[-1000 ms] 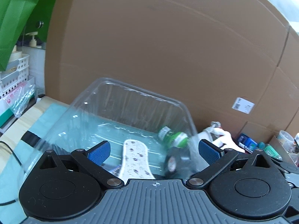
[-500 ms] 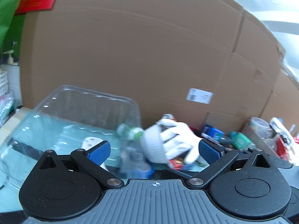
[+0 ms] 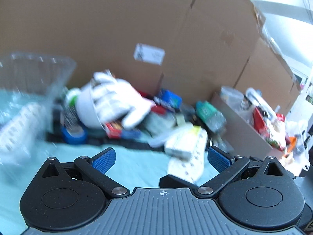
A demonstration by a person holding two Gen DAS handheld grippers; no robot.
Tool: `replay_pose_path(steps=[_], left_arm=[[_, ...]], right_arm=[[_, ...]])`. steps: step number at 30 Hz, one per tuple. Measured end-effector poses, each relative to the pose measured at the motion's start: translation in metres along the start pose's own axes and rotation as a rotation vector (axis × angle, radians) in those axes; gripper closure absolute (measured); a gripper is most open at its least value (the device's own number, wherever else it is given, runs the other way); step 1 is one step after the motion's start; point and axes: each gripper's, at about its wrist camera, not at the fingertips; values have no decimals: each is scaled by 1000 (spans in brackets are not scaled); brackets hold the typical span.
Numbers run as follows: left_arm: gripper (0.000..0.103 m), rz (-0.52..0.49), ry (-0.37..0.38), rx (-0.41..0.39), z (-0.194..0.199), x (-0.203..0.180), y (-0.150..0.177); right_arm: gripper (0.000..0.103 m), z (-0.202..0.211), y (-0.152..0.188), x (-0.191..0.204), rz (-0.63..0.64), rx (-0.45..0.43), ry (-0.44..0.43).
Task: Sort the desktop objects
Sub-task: 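Return both grippers from the tub to the table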
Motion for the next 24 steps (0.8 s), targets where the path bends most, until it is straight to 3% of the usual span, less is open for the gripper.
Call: replay_pose_path(steps=[8, 15, 18, 21, 24], left_arm=[[0, -44, 9, 102, -38, -24, 36], [1, -112, 46, 130, -76, -39, 41], [4, -124, 57, 149, -93, -43, 41], [4, -119, 64, 164, -102, -41, 42], [4, -111, 78, 154, -108, -36, 42]], right_arm=[[0, 16, 28, -53, -46, 73, 178], [0, 26, 35, -98, -117, 88, 278], [0, 29, 29, -112, -84, 109, 331], [0, 42, 16, -115, -20, 136, 311], [0, 70, -3, -111, 3, 52, 234]])
Point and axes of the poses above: each gripper's, at about its wrist camera, not at the fingertips, and z roughly against the way its jaws point, x to its left, y to its underside, and after that the axes turned 14 degrees about -x, right-handed
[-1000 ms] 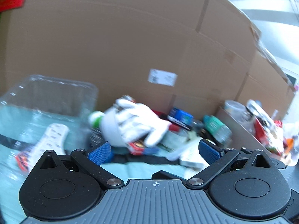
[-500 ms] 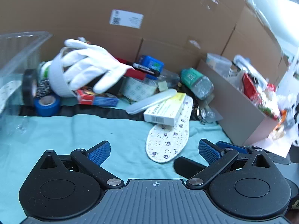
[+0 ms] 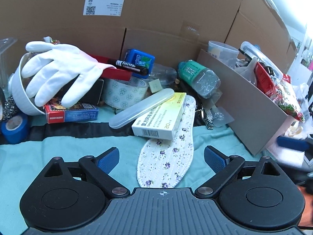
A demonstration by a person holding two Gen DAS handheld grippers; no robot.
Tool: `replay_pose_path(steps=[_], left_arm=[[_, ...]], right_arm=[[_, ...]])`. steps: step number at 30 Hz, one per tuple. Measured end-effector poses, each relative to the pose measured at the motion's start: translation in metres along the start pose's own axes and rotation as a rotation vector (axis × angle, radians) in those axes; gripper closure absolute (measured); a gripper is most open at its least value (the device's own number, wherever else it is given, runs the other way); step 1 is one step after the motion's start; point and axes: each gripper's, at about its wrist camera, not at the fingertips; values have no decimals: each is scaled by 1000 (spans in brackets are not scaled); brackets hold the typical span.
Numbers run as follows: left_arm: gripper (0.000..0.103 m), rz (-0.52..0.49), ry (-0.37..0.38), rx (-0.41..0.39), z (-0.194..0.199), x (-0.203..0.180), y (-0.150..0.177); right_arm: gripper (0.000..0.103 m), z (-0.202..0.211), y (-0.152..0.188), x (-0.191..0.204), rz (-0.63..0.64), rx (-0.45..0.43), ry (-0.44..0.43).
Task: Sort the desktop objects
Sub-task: 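Return both grippers from the tub to the table, then grasp the yellow medicine box with the left gripper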
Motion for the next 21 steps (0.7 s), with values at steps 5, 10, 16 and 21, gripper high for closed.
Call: replay_pose_path(steps=[5, 10, 16, 21], left_arm=[[9, 32, -14, 17, -29, 5, -3], [18, 28, -44, 34, -51, 16, -6], [17, 30, -11, 43, -70, 16, -9], [16, 19, 6, 60, -89, 11, -10]], right_arm=[[2, -23, -5, -11, -39, -25, 1], [32, -76, 28, -28, -82, 128, -12], [38, -94, 48, -31, -138, 183, -41], [44, -109, 48, -20, -108, 186, -61]])
Point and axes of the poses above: each gripper's, at about its wrist camera, not at the fingertips, and z roughly against the way its jaws point, x to its left, y to its underside, and after that the axes turned 14 degrees about -x, right-handed
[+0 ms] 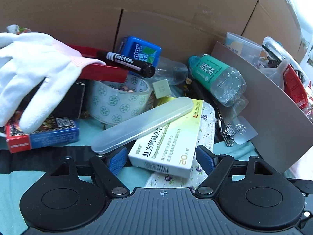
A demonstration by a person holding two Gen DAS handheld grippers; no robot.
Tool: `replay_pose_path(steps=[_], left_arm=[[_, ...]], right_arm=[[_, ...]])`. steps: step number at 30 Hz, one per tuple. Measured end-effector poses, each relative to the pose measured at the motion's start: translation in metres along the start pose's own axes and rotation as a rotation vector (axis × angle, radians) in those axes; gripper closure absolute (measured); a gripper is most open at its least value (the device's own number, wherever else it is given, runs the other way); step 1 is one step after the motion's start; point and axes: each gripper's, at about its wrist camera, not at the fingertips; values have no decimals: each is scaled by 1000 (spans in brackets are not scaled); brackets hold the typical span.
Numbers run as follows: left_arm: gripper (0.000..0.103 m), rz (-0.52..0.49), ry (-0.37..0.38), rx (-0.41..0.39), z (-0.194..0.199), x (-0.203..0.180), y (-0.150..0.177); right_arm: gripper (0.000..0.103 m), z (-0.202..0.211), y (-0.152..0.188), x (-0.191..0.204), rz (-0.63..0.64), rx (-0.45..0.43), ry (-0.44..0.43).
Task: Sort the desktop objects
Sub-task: 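Grasp the yellow medicine box with the left gripper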
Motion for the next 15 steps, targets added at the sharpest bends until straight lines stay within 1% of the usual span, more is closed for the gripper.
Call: replay_pose_path(steps=[4, 5, 6, 8, 9, 11, 13, 15], left_arm=[[16, -32, 1, -7, -9, -5, -1], [18, -42, 1, -6, -10, -6, -2], [26, -53, 0, -5, -12, -7, -2], [28, -70, -1, -2, -13, -9, -4], [29, -77, 0, 2, -13, -9, -4], [30, -92, 2, 5, -11, -9, -3], [31, -89, 3, 8, -6, -9, -2], [31, -76, 7, 13, 0, -7, -1]], right_arm=[[51, -10, -3, 0, -18, -15, 2], [55, -13, -3, 1, -25, -17, 4], [57, -15, -4, 1, -27, -19, 8], [71, -19, -4, 3, -26, -21, 12], [73, -20, -4, 4, -25, -24, 20], [83, -20, -4, 3, -28, -30, 28], [88, -17, -4, 1, -55, -43, 30], [89, -11, -5, 1, -72, -54, 27]])
Point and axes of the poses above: each gripper's, at about its wrist camera, not at the fingertips, and z roughly against the way its jaws point, x to its left, y to its underside, and after that the axes turned 14 degrees about -x, right-handed
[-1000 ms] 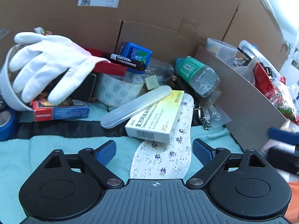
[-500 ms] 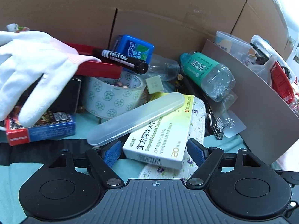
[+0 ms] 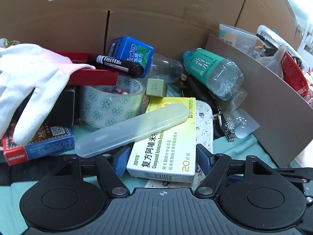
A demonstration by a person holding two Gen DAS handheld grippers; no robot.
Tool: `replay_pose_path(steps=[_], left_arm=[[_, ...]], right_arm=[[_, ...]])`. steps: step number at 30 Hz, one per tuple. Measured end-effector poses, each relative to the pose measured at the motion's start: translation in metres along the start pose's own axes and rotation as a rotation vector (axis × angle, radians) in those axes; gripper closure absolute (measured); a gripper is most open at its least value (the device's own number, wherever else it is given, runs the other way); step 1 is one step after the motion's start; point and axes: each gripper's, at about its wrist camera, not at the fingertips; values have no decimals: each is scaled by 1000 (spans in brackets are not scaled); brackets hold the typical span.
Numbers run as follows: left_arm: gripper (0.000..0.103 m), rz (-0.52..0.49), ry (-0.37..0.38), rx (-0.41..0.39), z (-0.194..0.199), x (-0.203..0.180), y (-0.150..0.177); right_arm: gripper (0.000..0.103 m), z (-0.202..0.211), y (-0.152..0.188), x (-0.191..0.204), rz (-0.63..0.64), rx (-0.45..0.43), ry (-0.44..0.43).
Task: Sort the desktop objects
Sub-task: 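Grasp the yellow medicine box with the left gripper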
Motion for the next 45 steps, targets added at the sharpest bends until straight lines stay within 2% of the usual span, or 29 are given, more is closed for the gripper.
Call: replay_pose_path(steps=[12, 18, 24, 29, 30, 37, 41, 43, 45], left_arm=[[32, 92, -12, 3, 76, 16, 14], [32, 109, -48, -6, 120, 22, 26], [31, 147, -82, -6, 161, 29, 49], [30, 146, -103, 5, 161, 32, 61], [22, 140, -99, 3, 159, 30, 59], [15, 125, -104, 5, 140, 27, 54], [17, 95, -115, 2, 131, 23, 53], [23, 68, -125, 2, 129, 20, 54], [23, 52, -132, 3, 128, 18, 54]], right_arm=[[93, 48, -7, 23, 30, -27, -27], [95, 69, -4, 36, 9, -14, -79], [96, 84, 0, 58, 73, -4, -104], [95, 69, 9, 61, 67, 43, -87], [95, 67, 10, 61, 59, 49, -86], [88, 56, 14, 54, 38, 80, -72], [83, 49, 18, 53, 32, 95, -55], [80, 45, 21, 53, 30, 107, -50], [76, 41, 25, 52, 25, 123, -40]])
Point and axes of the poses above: each gripper's, at about its wrist camera, not at the fingertips, and z roughly against the way its jaws point, x to its left, y to its underside, and after that the axes turned 14 degrees about -x, right-handed
